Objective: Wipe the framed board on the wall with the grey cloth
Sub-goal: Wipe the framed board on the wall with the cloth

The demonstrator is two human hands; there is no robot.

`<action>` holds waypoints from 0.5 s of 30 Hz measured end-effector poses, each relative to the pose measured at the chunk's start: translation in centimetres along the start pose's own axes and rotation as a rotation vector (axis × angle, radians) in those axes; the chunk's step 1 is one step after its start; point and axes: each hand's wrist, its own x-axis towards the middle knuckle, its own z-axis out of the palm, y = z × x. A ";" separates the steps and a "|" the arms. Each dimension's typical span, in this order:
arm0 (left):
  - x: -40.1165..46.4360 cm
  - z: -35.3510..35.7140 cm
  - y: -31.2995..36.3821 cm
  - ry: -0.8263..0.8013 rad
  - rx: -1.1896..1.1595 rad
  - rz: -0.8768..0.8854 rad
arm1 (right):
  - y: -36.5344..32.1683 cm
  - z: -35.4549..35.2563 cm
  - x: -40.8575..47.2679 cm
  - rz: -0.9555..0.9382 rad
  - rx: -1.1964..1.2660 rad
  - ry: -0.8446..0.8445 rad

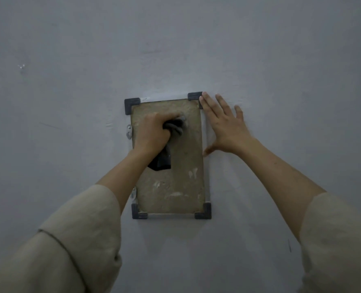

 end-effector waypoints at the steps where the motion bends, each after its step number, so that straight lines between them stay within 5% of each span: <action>1: -0.3 0.3 0.0 -0.066 0.008 0.022 | 0.0 0.0 0.0 0.000 -0.001 -0.001; 4: -0.5 0.3 -0.1 -0.350 0.078 0.106 | 0.0 -0.1 -0.1 -0.003 0.004 -0.006; 9: -0.6 0.2 -0.2 -0.024 0.015 -0.026 | 0.0 -0.1 -0.1 -0.003 -0.004 -0.005; 15: -0.7 0.0 -0.3 -0.340 0.094 0.122 | -0.1 -0.1 -0.1 -0.001 -0.006 -0.007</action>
